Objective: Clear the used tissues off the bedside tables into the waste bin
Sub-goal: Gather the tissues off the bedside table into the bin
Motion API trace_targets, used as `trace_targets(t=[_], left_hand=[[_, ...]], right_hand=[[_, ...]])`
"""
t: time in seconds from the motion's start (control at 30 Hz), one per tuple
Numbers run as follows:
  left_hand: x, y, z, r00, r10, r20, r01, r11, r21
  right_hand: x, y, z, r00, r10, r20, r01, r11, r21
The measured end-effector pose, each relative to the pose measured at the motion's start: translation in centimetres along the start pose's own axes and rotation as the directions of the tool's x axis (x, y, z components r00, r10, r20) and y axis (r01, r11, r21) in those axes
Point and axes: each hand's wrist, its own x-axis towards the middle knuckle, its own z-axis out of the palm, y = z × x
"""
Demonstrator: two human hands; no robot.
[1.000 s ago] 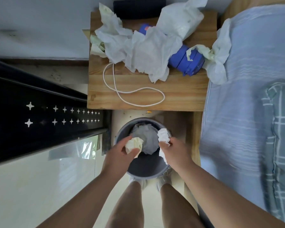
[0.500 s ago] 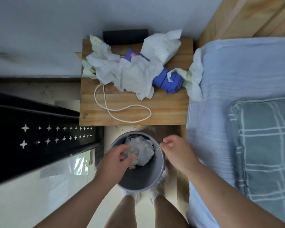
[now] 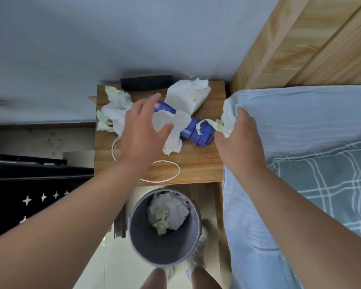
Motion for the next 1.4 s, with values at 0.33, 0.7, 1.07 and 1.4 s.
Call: trace_targets(t=[0.33, 0.7, 1.07, 1.4], left_hand=[[-0.2, -2.1, 0.7, 0.99, 0.14, 0.011, -0.14, 0.984, 0.106], [-0.1, -0.6, -0.1, 0.999, 0.035, 0.016, -0.033, 0.993, -0.115], [-2.5, 0.5, -3.7, 0.915, -0.384, 0.126, 0.374, 0.688, -0.622], [-15.6, -5.5, -2.9, 0.634, -0.509, 0.582, 0.657, -0.042, -0.753]], right_hand=[[1.8, 0.3, 1.7, 0.985, -0.013, 0.172, 0.07, 0.94, -0.333], [0.0, 1.5, -3.1, 0.989, -0.136, -0.054, 0.132, 0.988, -0.081], [-5.1, 0.8, -5.9, 0.998, 0.01, -0.055, 0.011, 0.928, 0.372], [-12.8, 2.7, -0.1, 0.979, 0.016, 0.201, -0.129, 0.815, 0.564]])
